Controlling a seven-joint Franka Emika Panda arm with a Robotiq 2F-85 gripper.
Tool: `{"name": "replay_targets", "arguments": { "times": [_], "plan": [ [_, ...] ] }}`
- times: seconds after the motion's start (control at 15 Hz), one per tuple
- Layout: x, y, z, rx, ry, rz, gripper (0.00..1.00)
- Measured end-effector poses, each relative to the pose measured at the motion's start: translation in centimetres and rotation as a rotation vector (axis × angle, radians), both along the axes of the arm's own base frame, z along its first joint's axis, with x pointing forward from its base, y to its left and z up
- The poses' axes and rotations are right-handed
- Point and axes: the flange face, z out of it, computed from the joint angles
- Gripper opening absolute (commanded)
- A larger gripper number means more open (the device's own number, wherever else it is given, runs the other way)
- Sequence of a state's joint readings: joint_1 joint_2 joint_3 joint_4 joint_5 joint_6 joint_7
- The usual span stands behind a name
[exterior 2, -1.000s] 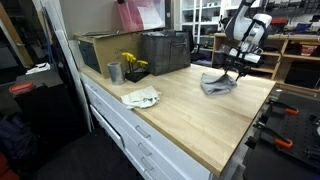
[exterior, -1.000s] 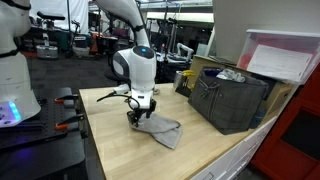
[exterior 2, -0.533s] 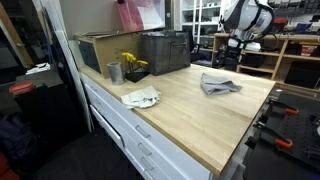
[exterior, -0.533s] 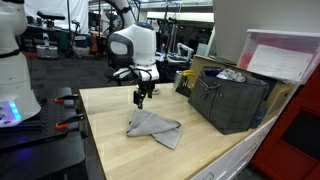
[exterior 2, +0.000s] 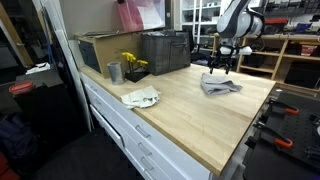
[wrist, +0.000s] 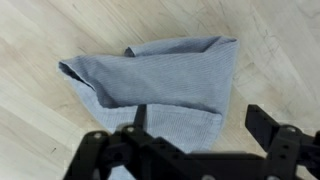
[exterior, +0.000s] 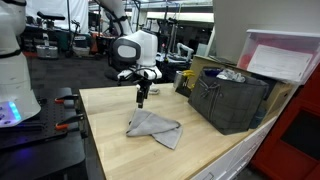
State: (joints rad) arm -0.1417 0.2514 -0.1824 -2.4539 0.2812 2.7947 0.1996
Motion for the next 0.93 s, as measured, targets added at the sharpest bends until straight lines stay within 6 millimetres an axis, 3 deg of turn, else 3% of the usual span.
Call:
{"name": "replay_targets", "arguments": {
  "times": [0.6,0.93],
  "plan": [
    [3.9,1.4,-6.2,-0.037,0.120,0.166,1.00],
    [4.2,2.5,-9.1,0.002,0.215,0.193,1.00]
  ]
}}
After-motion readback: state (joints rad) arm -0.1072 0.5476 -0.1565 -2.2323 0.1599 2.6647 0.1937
